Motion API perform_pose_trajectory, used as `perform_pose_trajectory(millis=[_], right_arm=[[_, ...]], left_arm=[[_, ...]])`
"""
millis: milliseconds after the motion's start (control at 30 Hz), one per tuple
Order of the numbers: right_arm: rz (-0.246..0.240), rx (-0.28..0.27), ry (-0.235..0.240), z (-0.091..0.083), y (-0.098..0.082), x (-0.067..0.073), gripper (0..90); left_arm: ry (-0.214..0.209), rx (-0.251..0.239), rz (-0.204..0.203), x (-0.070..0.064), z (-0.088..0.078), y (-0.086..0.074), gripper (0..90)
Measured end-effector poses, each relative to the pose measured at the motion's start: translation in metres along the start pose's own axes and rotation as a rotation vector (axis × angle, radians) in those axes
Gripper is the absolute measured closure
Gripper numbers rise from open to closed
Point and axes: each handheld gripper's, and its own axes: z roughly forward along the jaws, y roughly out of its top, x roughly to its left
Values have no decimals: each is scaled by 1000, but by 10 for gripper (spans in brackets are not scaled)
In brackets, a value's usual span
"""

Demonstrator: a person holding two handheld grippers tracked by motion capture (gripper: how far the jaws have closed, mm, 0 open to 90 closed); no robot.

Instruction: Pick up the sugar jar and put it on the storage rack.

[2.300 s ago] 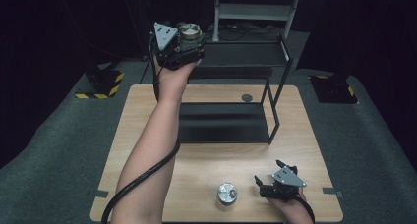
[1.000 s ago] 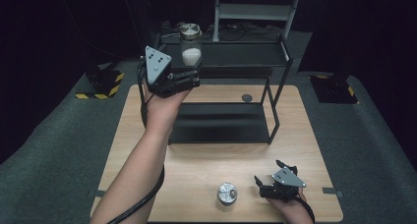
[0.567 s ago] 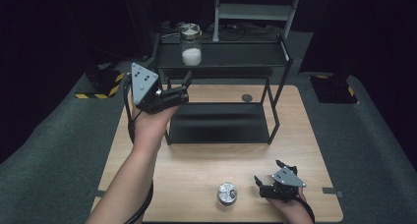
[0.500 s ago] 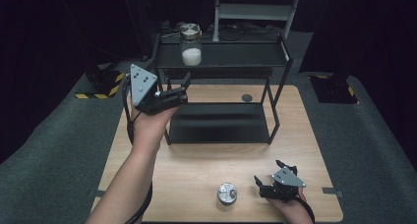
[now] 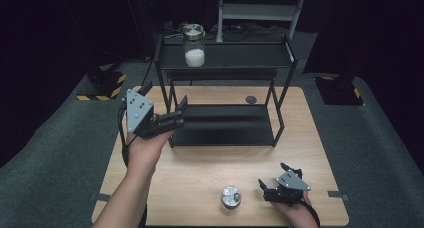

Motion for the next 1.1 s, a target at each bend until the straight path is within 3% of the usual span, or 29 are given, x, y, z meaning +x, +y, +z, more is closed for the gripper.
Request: perform_pose_trajectory(millis=[200,533,1100], right_arm=[[1,3,2,0,1,0,20],[-6,3,1,0,1,0,20],[-14,4,-2,0,1,2,18]], left_arm=[[-11,19,4,-2,-11,-15,4],[-33,60,-36,-7,-24,-48,3],[-61,185,-60,-13,-40,-102,3]])
